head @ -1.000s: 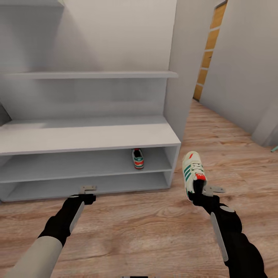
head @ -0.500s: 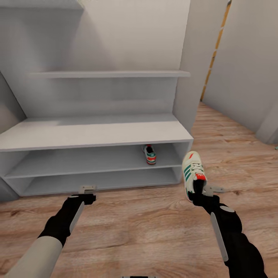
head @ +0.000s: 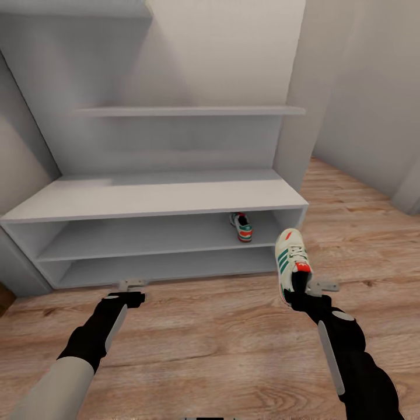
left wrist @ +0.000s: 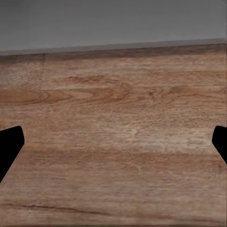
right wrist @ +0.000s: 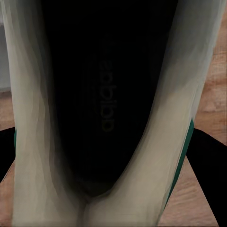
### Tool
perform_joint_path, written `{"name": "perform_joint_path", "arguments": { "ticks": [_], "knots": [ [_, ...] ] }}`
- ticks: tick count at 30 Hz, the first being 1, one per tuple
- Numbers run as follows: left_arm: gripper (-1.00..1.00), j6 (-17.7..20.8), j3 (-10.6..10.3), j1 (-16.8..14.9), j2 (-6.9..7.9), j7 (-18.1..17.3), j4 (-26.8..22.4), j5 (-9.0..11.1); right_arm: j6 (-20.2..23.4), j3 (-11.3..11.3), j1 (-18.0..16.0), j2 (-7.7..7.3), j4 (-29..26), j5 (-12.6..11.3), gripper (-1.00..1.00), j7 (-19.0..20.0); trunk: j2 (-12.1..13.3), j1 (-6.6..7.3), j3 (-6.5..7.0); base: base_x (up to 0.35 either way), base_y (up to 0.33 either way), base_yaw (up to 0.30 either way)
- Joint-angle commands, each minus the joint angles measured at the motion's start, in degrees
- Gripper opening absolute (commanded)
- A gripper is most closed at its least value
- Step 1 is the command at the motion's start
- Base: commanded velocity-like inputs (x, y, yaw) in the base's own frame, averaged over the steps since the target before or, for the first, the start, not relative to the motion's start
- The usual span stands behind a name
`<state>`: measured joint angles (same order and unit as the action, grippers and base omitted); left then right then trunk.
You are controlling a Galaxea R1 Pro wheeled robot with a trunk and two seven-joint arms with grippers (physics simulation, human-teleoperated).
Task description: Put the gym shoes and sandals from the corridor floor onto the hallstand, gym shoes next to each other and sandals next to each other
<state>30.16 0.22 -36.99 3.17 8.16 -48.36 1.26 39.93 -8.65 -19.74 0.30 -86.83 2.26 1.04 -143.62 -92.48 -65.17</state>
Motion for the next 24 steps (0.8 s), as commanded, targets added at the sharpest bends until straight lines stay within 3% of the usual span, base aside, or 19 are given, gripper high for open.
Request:
{"name": "perform_joint_path", "arguments": {
  "ticks": [1, 12, 18, 19, 20, 21, 24],
  "knots": [
    [1.00, 0.24, -0.05, -0.01, 0.03, 0.19, -0.06, 0.14, 0.33, -0.05, -0.04, 0.03, -0.10, 0.20, -1.00, 0.11, -0.02, 0.03, -0.05, -0.172, 0.291, 0.000],
    [1.00, -0.14, -0.05, -0.01, 0.13, 0.05, 0.03, 0.24, 0.33, -0.05, -0.04, 0.05, -0.10, 0.20, -1.00, 0.05, -0.02, 0.03, -0.05, -0.188, 0.287, 0.000],
    [1.00, -4.67, -0.05, 0.12, 2.37, -2.72, 0.18, 1.15, 0.33, 0.01, -0.04, 0.18, -0.10, 0.22, -1.00, -0.05, -0.02, 0.03, -0.05, -0.216, 0.262, 0.000],
    [1.00, -5.75, -0.05, 0.17, 2.70, -4.61, 0.19, 1.65, 0.33, 0.02, -0.04, 0.20, -0.10, 0.22, -1.00, -0.06, -0.02, 0.03, -0.05, -0.220, 0.257, 0.000],
    [1.00, -8.64, -0.05, 0.27, 3.35, -11.51, 0.14, 3.07, 0.33, 0.03, -0.04, 0.16, -0.10, 0.21, -1.00, -0.07, -0.02, 0.03, -0.05, -0.220, 0.236, 0.000],
    [1.00, -10.34, -0.05, 0.29, 3.72, -15.04, 0.13, 3.47, 0.33, 0.03, -0.04, 0.18, -0.10, 0.21, -1.00, -0.07, -0.02, 0.03, -0.05, -0.218, 0.219, 0.000],
    [1.00, -15.12, -0.06, 0.34, 4.22, -22.89, 0.12, 4.03, 0.33, 0.04, -0.04, 0.23, -0.10, 0.20, -1.00, -0.07, -0.02, 0.03, -0.05, -0.203, 0.192, 0.000]
  ]
}}
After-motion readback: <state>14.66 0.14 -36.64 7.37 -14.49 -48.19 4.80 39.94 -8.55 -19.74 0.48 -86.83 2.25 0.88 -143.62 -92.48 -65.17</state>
